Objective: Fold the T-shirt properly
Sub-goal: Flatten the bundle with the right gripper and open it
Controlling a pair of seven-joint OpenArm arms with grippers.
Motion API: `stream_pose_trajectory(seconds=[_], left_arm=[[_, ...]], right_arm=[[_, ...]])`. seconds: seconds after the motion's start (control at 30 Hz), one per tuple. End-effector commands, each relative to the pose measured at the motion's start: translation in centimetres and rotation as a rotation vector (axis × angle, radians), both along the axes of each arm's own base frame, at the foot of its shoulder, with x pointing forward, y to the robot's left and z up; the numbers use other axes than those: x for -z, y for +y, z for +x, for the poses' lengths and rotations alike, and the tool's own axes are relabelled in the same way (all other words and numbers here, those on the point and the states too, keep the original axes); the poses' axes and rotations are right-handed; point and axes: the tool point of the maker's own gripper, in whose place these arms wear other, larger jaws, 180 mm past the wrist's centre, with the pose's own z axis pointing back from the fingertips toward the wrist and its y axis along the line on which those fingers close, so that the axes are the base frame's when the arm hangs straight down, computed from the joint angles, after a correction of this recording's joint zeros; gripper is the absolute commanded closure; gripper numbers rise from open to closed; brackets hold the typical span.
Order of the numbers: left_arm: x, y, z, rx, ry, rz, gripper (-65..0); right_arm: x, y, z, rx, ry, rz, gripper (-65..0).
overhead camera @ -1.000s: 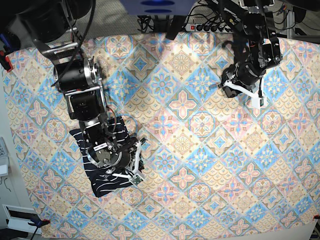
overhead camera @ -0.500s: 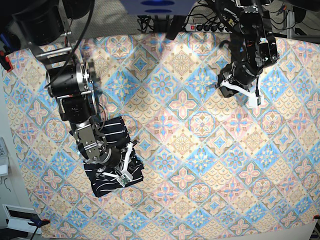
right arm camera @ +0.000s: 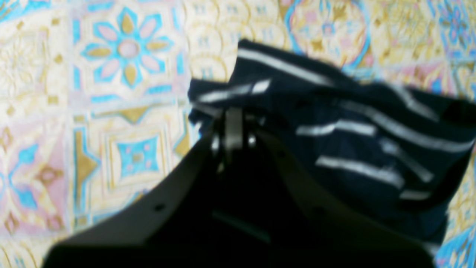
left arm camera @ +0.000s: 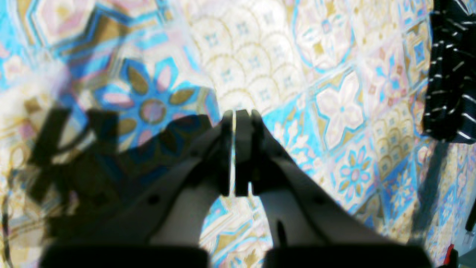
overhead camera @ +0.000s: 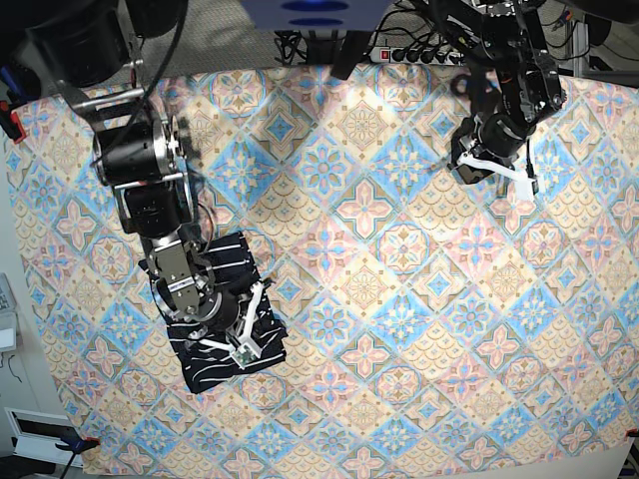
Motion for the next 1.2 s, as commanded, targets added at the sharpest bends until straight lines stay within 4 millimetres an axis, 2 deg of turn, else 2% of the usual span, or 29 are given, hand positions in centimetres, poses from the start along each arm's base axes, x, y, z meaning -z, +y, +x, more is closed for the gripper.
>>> stream_pose_trajectory(seconds=[0.0, 0.17, 0.37, 0.53, 0.9, 1.03, 1.17], left_arm=[[-1.0, 0.2, 0.7, 0.002, -0.039, 0.005, 0.0], [-0.9, -0.2, 0.7, 0.008, -0.038, -0.001, 0.0], [-0.9, -0.2, 0.6, 0.010, -0.036, -0.001, 0.0], [-0.9, -0.3, 0.6, 0.012, -0.034, -0.001, 0.0], [-0.9, -0.3, 0.6, 0.012, -0.034, -0.001, 0.0], [-0.9, -0.3, 0.6, 0.012, -0.034, -0.001, 0.0], [-0.9, -0.3, 0.6, 0.012, -0.034, -0.001, 0.0]], right_arm=[[-1.6, -0.7, 0.9, 0.007, -0.053, -0.010, -0.3], [-2.2, 0.8, -1.5, -0.034, -0.099, -0.033, -0.6], [-1.3, 1.0, -2.7, -0.034, -0.070, -0.038, -0.5], [-1.0, 2.6, -3.1, -0.047, -0.064, -0.012, -0.6], [3.8, 1.8, -5.6, -0.024, 0.049, 0.034, -0.6], [4.1, 1.6, -5.2, -0.013, 0.056, 0.050, -0.5], [3.2, -0.2, -3.9, 0.065, 0.041, 0.084, -0.5]])
